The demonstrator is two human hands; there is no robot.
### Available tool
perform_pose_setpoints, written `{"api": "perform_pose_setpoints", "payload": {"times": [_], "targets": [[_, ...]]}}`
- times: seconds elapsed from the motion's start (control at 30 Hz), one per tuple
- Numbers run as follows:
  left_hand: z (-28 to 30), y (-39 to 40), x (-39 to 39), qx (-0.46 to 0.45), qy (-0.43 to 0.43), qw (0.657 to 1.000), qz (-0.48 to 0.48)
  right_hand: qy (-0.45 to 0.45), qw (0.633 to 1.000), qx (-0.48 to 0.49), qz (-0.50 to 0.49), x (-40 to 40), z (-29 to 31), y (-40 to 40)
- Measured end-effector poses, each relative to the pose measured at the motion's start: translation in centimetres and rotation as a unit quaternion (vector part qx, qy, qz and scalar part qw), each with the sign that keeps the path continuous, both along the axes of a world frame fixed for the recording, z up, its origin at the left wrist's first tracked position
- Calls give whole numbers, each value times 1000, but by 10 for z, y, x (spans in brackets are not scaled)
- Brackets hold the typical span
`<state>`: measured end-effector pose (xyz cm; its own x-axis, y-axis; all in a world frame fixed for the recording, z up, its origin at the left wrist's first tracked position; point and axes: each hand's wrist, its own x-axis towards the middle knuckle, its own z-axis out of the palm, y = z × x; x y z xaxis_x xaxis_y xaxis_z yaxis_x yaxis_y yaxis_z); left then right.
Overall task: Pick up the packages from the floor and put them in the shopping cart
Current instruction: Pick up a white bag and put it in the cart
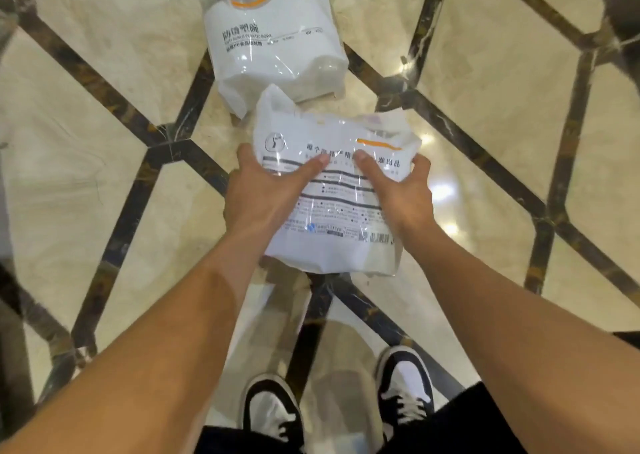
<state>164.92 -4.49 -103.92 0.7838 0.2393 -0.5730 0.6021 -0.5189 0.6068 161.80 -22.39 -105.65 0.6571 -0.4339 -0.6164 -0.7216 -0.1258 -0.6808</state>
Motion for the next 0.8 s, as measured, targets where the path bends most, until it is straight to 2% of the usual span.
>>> {"api": "perform_pose_setpoints", "payload": {"times": [0.13, 0.3, 0.6, 0.8], "targets": [[78, -15, 2, -47, -69, 996, -17, -67, 997, 26, -17, -7, 90, -31], [206, -34, -10, -39, -124, 991, -20, -113, 993, 23, -3, -10, 228, -61], [530, -91, 0, -12, -173, 978, -112, -190, 979, -50, -52, -22, 546, -107], [725, -130, -5, -15, -243, 950, -196, -269, 950, -137, -77, -62, 755, -140]]}}
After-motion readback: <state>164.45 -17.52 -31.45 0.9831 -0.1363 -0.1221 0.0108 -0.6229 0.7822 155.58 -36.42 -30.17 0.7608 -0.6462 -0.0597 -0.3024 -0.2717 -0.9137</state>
